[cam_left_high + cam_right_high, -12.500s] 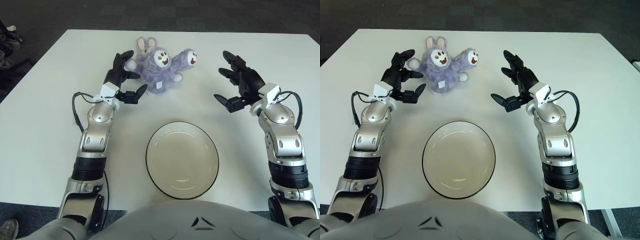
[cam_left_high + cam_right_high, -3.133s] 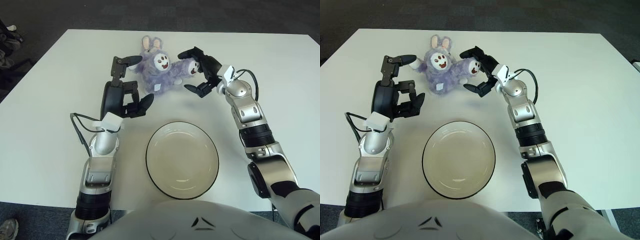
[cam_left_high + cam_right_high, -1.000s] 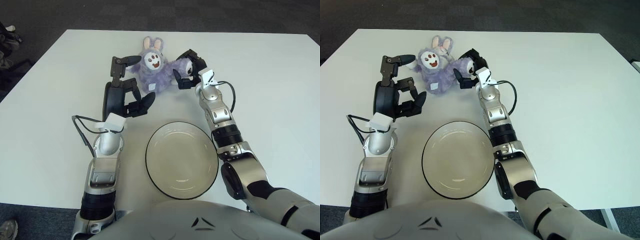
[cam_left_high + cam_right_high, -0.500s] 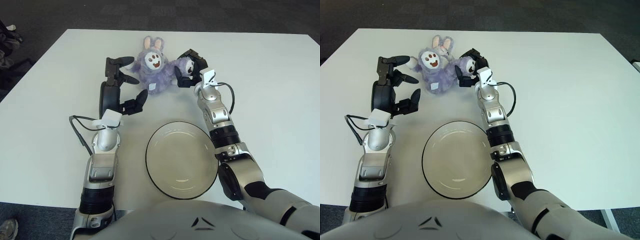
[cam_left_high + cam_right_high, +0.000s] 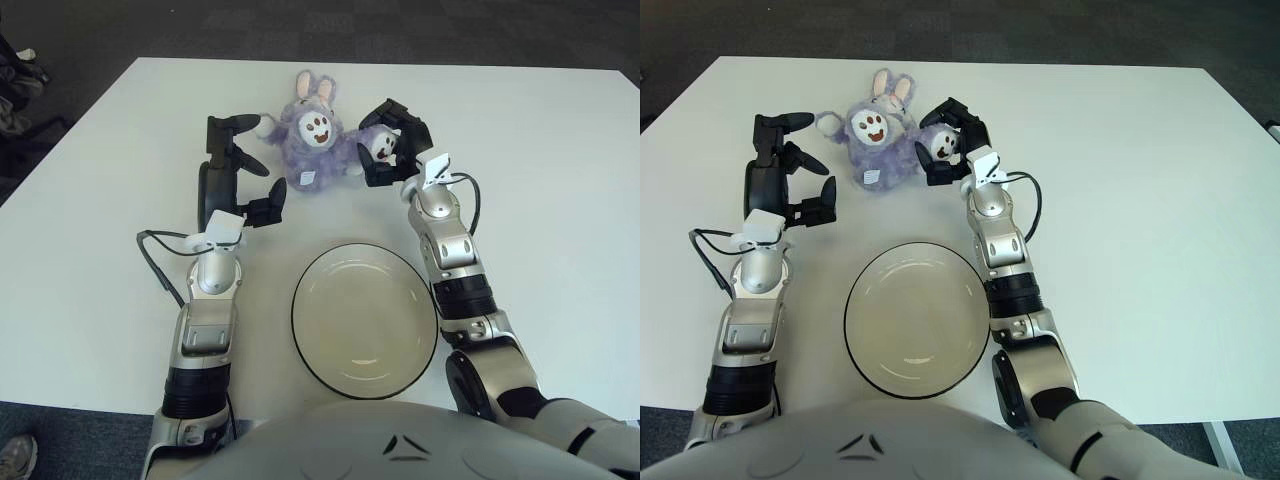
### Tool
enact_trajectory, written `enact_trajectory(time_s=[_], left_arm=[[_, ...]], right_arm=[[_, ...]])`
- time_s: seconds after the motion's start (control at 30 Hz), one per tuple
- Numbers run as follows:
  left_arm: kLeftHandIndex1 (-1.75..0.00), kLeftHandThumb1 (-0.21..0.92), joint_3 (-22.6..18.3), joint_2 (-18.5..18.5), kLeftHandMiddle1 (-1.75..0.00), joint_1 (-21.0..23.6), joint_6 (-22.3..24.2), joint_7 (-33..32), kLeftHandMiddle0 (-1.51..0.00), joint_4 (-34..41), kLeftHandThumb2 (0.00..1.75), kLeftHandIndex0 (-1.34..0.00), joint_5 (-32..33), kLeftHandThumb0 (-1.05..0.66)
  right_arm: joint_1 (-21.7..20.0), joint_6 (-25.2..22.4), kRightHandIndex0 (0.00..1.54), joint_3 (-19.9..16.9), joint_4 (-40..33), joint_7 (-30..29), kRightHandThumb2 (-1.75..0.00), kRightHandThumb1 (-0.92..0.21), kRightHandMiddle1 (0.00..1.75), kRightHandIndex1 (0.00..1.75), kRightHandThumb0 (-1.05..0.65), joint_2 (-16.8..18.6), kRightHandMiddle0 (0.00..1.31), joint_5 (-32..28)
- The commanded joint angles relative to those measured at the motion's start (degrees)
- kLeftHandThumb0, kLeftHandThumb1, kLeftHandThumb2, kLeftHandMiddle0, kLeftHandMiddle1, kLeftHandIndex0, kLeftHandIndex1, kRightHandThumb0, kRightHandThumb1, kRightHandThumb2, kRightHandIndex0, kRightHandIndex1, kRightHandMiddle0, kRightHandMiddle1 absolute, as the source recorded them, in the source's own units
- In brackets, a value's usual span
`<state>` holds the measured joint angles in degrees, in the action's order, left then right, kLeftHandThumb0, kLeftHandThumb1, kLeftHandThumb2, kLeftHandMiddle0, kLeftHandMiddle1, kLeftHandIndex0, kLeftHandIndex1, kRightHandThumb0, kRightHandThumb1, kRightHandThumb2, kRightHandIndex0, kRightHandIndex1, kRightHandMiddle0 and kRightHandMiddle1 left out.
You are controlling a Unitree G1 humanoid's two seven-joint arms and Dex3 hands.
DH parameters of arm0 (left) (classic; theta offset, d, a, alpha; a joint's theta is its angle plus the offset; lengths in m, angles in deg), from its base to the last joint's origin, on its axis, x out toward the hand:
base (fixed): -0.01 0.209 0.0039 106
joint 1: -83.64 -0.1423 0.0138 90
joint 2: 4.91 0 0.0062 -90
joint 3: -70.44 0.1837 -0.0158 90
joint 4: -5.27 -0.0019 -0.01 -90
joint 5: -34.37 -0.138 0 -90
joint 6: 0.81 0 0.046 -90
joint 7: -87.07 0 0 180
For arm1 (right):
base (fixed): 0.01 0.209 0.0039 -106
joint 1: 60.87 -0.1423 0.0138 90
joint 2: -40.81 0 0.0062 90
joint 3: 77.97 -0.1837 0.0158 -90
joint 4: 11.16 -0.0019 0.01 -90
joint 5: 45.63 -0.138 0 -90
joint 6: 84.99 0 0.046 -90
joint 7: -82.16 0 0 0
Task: Put the doll into the plate.
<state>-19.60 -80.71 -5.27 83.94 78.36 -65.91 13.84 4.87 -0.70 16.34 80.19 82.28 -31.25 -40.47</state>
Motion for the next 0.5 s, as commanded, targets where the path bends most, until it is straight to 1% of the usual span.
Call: enact_trajectory(time_s=[0.0, 0.07, 0.13, 0.17, 0.2, 0.23, 0.27, 0.3, 0.37, 0.4, 0.47], left_arm=[[-1.29, 0.14, -0.4, -0.3, -1.75, 1.4, 0.8, -0.6, -0.75, -0.5, 1.53, -0.07, -0.3, 0.54], [-1.29, 0.12, -0.4, -0.3, -1.75, 1.6, 0.9, -0.8, -0.77, -0.7, 1.55, -0.07, -0.5, 0.55], [-1.3, 0.12, -0.4, -0.5, -1.75, 1.9, 0.9, -1.0, -0.77, -1.0, 1.55, -0.06, -0.8, 0.55], [-1.31, 0.21, -0.4, -0.5, -1.72, 2.1, 1.0, -1.1, -0.71, -1.2, 1.42, -0.06, -0.9, 0.51], [-1.33, 0.4, -0.5, -0.6, -1.65, 2.2, 1.0, -1.2, -0.62, -1.4, 1.13, -0.05, -1.0, 0.46], [-1.33, 0.52, -0.5, -0.7, -1.59, 2.4, 1.0, -1.3, -0.58, -1.5, 0.93, -0.05, -1.0, 0.43], [-1.33, 0.59, -0.5, -0.8, -1.56, 2.5, 1.1, -1.3, -0.56, -1.7, 0.82, -0.05, -1.1, 0.41], [-1.33, 0.59, -0.5, -0.9, -1.56, 2.6, 1.2, -1.3, -0.55, -1.8, 0.82, -0.05, -1.1, 0.4], [-1.34, 0.53, -0.6, -1.0, -1.58, 3.0, 1.6, -1.4, -0.56, -2.3, 0.93, -0.05, -1.2, 0.41], [-1.34, 0.51, -0.7, -1.2, -1.59, 3.2, 1.6, -1.4, -0.56, -2.6, 0.95, -0.05, -1.1, 0.41], [-1.35, 0.63, -1.0, -1.5, -1.54, 3.8, 1.6, -1.5, -0.53, -3.4, 0.76, -0.05, -1.0, 0.39]], right_arm=[[1.9, -1.2, 0.89, -0.7, -3.6, 3.0, -1.37, -0.11, 1.41, 1.52, -0.01, -2.3, 0.71, -1.8], [2.3, -1.4, 0.89, -1.3, -4.3, 4.2, -1.37, -0.11, 1.41, 1.53, -0.01, -3.0, 0.7, -2.7], [2.5, -1.4, 0.89, -1.7, -4.5, 5.2, -1.37, -0.12, 1.42, 1.53, -0.01, -3.5, 0.7, -3.6], [2.6, -1.3, 0.89, -1.9, -4.5, 5.5, -1.37, -0.12, 1.42, 1.53, -0.01, -3.6, 0.69, -4.0], [2.7, -1.5, 0.89, -2.1, -4.8, 5.9, -1.37, -0.12, 1.42, 1.53, -0.01, -3.7, 0.69, -4.5], [2.8, -1.6, 0.89, -2.2, -4.9, 6.1, -1.37, -0.12, 1.43, 1.53, -0.01, -3.8, 0.68, -4.9], [2.9, -1.9, 0.89, -2.4, -5.2, 6.5, -1.37, -0.12, 1.43, 1.53, -0.01, -3.9, 0.68, -5.3], [2.9, -2.1, 0.89, -2.5, -5.4, 6.8, -1.37, -0.12, 1.43, 1.53, -0.01, -4.0, 0.68, -5.6], [3.3, -3.0, 0.89, -2.8, -6.4, 7.5, -1.37, -0.13, 1.43, 1.53, -0.01, -4.3, 0.68, -6.4], [3.5, -3.5, 0.89, -2.9, -7.0, 7.7, -1.37, -0.13, 1.43, 1.53, -0.01, -4.5, 0.68, -6.6], [3.8, -4.5, 0.89, -3.1, -8.2, 8.1, -1.37, -0.13, 1.44, 1.52, -0.01, -4.9, 0.67, -6.8]])
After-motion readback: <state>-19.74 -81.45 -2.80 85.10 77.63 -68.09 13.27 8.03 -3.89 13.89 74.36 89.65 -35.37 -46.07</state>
